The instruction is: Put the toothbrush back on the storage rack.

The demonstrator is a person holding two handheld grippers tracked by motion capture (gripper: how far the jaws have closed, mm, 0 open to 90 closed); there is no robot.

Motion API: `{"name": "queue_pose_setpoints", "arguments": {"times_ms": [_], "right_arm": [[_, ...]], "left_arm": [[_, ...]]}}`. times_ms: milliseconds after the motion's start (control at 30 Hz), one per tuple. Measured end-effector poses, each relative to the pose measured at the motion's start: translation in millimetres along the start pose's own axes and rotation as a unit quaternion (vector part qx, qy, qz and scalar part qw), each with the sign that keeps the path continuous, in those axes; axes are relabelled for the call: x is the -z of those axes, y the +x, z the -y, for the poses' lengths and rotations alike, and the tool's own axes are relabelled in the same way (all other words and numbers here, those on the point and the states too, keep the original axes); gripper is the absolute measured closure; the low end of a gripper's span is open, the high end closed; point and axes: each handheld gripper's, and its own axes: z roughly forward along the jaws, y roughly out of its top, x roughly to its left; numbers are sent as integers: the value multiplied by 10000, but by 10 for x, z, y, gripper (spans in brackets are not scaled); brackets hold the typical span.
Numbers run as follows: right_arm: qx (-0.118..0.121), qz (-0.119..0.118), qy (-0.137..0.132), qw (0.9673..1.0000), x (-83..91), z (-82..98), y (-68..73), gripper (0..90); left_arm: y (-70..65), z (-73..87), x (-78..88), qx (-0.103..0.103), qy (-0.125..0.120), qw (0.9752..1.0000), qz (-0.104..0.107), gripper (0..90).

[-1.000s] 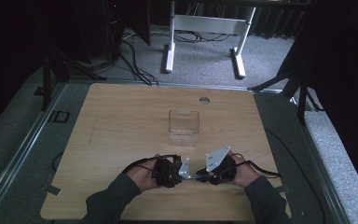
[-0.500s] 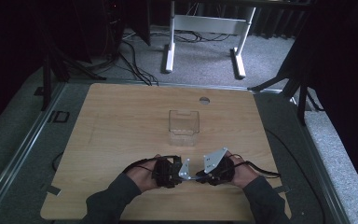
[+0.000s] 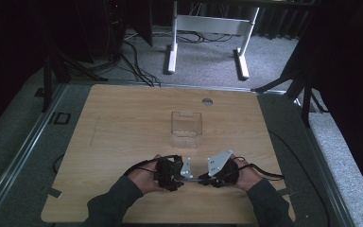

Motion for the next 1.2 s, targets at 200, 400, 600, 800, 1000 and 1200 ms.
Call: {"name": "queue_pose_setpoints", "arguments": {"times_ms": [200, 400, 600, 800, 1000, 1200], "right_arm": [[-92, 126, -41, 9999, 10, 28, -9, 807], [-240, 335, -150, 9990, 53, 69, -36, 807], [-428, 536, -232, 9974, 78, 129, -80, 807], [-596, 736, -237, 9952, 91, 165, -105, 807], [-709, 914, -293, 9929, 109, 174, -106, 806], [-814, 1083, -411, 9899, 145, 174, -117, 807]], "left_arm": [[35, 35, 98, 201, -198, 9995, -138, 555], [101, 127, 243, 550, -552, 9967, -210, 543], [143, 209, 310, 746, -702, 9942, -320, 538], [171, 291, 324, 1009, -784, 9910, -409, 559], [189, 362, 319, 1242, -856, 9874, -480, 559], [224, 428, 315, 1425, -959, 9840, -467, 561]]}}
